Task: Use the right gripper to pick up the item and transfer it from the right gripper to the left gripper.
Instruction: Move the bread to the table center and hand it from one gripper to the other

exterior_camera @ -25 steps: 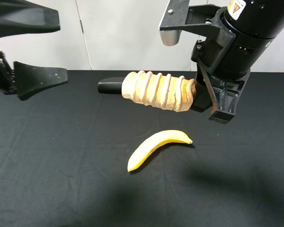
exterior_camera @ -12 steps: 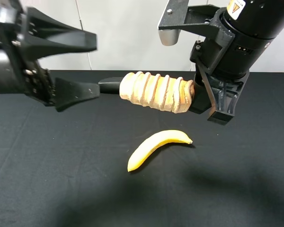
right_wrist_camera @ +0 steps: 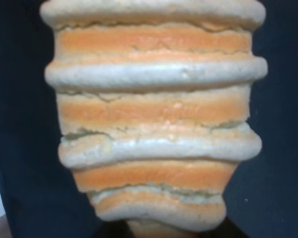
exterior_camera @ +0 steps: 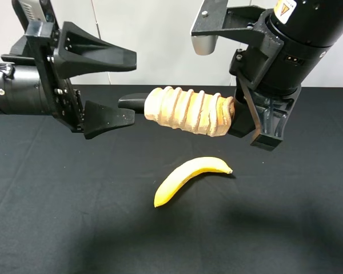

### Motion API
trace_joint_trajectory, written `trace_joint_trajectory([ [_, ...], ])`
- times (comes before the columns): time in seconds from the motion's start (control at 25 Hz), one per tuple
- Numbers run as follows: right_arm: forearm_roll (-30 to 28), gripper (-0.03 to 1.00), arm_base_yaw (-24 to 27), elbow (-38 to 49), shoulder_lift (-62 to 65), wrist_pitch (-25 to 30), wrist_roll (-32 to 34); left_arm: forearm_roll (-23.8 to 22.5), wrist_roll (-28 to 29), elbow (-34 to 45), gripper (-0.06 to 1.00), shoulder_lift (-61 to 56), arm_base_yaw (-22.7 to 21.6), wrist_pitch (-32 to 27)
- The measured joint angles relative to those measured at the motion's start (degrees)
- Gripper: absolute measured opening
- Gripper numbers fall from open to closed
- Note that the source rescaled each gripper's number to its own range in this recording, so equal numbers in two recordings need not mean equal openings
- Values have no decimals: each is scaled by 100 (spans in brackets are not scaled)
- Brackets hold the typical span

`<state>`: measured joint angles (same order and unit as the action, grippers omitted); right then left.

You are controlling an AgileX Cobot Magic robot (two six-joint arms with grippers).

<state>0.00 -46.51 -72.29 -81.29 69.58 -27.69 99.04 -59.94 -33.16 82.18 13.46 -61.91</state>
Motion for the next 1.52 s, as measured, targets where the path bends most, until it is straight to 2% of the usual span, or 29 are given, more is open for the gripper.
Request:
trace_joint_trajectory([
  [0.36, 52, 0, 0, 0, 0, 16, 0, 0, 78, 0, 97, 0, 41, 3],
  [0.92, 163, 0, 0, -80, 168, 25, 0, -6, 95, -412, 97, 18, 608, 328],
  [1.12, 407, 0, 0, -118, 203, 31, 0, -2, 134, -734, 97, 383, 1003, 340],
  [1.32, 442, 0, 0, -131, 203, 31, 0, -2, 140, -1154, 94, 718, 1386, 342],
  [1.52, 442, 0, 0, -137, 203, 31, 0, 6, 140, -1254, 85, 755, 1447, 346],
])
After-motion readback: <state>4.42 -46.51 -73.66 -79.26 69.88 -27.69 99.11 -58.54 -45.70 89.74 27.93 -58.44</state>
